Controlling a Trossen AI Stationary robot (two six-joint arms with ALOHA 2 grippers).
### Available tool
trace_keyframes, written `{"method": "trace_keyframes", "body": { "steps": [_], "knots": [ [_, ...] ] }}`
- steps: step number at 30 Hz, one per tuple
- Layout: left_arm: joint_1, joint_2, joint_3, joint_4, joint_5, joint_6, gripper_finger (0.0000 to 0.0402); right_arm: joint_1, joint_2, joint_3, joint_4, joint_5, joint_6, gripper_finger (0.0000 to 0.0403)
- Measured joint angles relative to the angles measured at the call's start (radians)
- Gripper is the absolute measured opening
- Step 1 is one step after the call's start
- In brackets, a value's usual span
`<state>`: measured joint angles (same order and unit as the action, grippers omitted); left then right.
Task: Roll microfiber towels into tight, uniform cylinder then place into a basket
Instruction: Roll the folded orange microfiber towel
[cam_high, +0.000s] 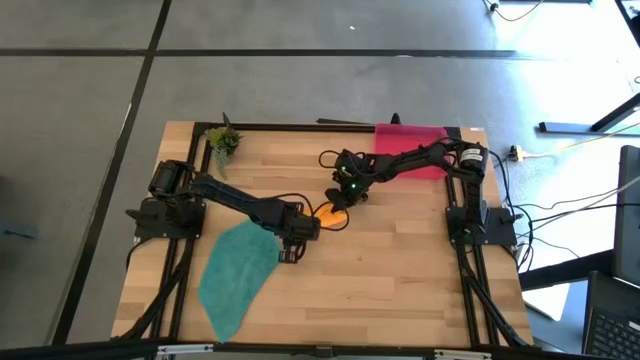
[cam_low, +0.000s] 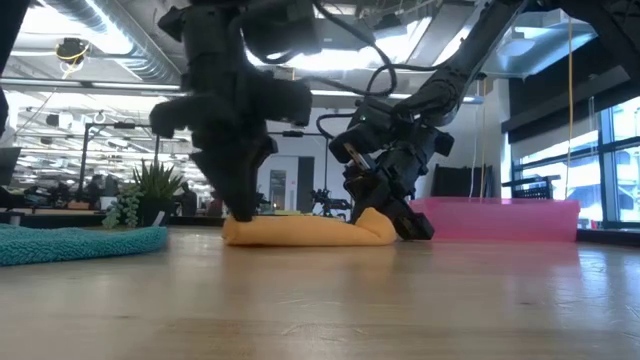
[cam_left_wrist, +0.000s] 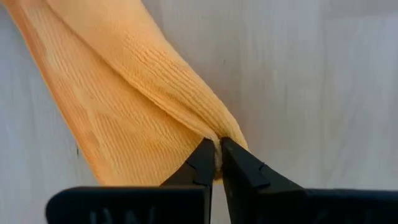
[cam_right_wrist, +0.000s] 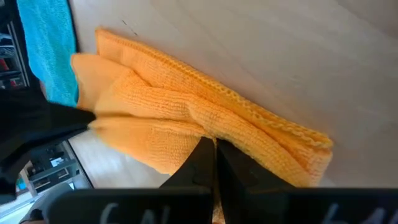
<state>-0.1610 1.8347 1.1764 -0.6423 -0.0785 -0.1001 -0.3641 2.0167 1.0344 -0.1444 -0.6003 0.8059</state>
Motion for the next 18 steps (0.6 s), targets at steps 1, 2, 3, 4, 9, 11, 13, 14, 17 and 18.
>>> {"method": "trace_keyframes", "body": {
  "steps": [1, 2, 3, 4, 9, 11, 13, 14, 17, 18],
  "knots": [
    [0.004, 0.0, 0.007, 0.002, 0.001, -0.001, 0.001, 0.0, 0.0, 0.0, 0.0, 0.0, 0.0, 0.0007],
    [0.007, -0.001, 0.012, 0.004, -0.001, -0.003, 0.0006, 0.0, 0.0, 0.0, -0.002, 0.0, 0.0, 0.0007],
    [0.01, -0.002, 0.016, 0.004, -0.014, -0.012, 0.0004, 0.0, 0.0, 0.0, -0.003, 0.0, 0.0, 0.0007],
    [0.01, -0.002, 0.017, 0.003, -0.033, -0.023, 0.0002, 0.0, 0.0, 0.0, -0.003, 0.0, -0.001, 0.0007],
    [0.011, -0.003, 0.038, 0.002, -0.082, -0.028, 0.0001, 0.0, 0.0, 0.0, -0.004, 0.001, -0.005, 0.0007],
    [0.011, -0.003, 0.042, 0.002, -0.092, -0.029, 0.0001, 0.0, 0.0, 0.0, -0.005, 0.001, -0.008, 0.0007],
    [0.011, -0.003, 0.048, -0.004, -0.124, -0.04, 0.0001, 0.0, 0.0, 0.0, -0.005, 0.001, -0.019, 0.0007],
    [0.011, -0.003, 0.053, -0.01, -0.141, -0.051, 0.0001, 0.0, 0.0, 0.0, -0.005, 0.001, -0.022, 0.0007],
    [0.016, -0.005, 0.06, -0.04, -0.163, -0.082, 0.0, 0.0, 0.0, 0.0, -0.005, 0.001, -0.024, 0.0007],
    [0.02, -0.005, 0.06, -0.048, -0.167, -0.093, 0.0, 0.0, 0.0, 0.0, -0.005, 0.001, -0.025, 0.0007]
  ]
}}
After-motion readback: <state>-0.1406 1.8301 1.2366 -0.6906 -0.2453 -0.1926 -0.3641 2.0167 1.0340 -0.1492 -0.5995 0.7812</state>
